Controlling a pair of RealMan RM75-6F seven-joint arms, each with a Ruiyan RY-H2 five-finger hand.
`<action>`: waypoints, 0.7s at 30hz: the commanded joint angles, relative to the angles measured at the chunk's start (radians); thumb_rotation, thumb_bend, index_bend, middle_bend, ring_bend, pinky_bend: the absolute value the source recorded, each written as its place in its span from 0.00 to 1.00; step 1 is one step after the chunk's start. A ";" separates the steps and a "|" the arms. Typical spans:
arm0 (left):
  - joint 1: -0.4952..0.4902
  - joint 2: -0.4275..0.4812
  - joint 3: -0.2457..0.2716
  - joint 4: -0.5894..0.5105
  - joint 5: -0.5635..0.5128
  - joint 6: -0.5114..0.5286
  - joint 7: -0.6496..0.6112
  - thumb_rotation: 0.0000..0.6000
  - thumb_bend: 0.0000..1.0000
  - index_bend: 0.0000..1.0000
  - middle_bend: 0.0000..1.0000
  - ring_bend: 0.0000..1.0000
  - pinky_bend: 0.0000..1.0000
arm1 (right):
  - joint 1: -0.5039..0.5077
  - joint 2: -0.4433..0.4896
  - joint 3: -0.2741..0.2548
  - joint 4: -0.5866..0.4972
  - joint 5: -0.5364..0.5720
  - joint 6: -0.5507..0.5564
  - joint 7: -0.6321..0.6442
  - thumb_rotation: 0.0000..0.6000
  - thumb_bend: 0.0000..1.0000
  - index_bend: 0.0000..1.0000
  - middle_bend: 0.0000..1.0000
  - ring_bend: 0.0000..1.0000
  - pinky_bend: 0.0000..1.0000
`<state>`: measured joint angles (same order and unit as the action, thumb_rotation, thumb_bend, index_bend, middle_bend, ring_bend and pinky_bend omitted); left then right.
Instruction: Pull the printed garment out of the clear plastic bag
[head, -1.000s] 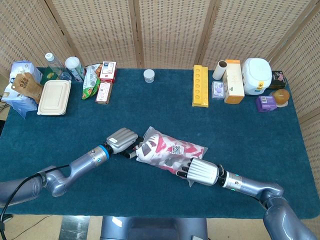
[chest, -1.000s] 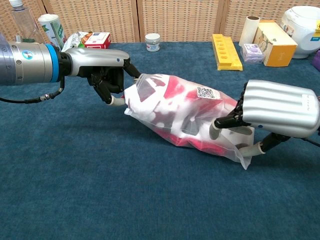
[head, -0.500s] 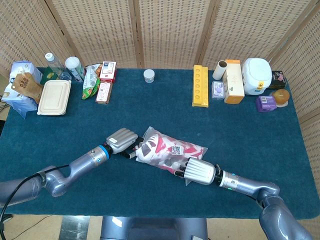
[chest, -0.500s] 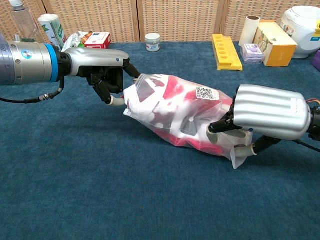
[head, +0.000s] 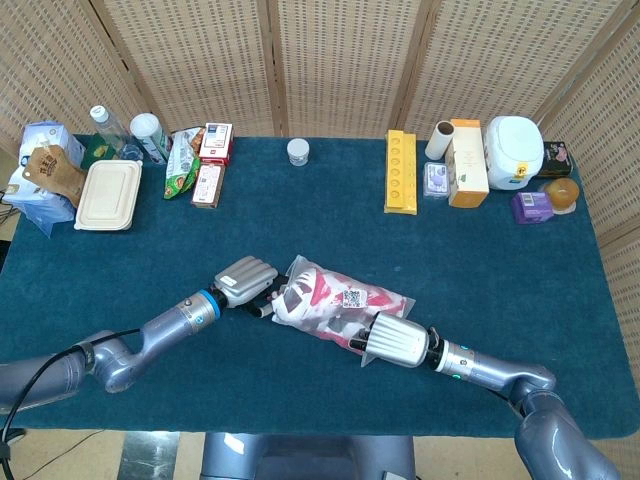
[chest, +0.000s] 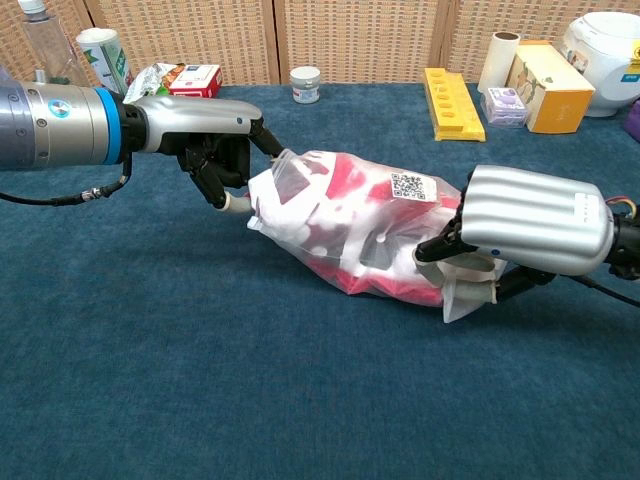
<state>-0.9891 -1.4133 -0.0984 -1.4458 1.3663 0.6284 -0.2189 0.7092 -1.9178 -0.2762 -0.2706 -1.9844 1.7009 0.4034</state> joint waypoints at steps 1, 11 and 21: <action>0.000 0.000 0.000 0.000 0.000 0.000 0.001 1.00 0.51 0.72 1.00 1.00 0.95 | 0.001 -0.003 -0.003 0.002 0.001 0.002 0.003 1.00 0.54 0.61 0.83 1.00 1.00; 0.002 -0.001 0.003 0.006 -0.007 -0.004 0.005 1.00 0.51 0.72 1.00 1.00 0.95 | 0.002 -0.012 -0.018 0.011 -0.005 0.035 0.019 1.00 0.64 0.81 0.94 1.00 1.00; 0.005 0.001 0.005 0.008 -0.006 -0.005 0.002 1.00 0.51 0.72 1.00 1.00 0.95 | -0.006 0.007 -0.022 0.009 0.000 0.057 0.004 1.00 0.71 0.86 0.99 1.00 1.00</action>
<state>-0.9839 -1.4123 -0.0932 -1.4376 1.3600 0.6230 -0.2165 0.7034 -1.9114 -0.2976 -0.2611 -1.9849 1.7572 0.4086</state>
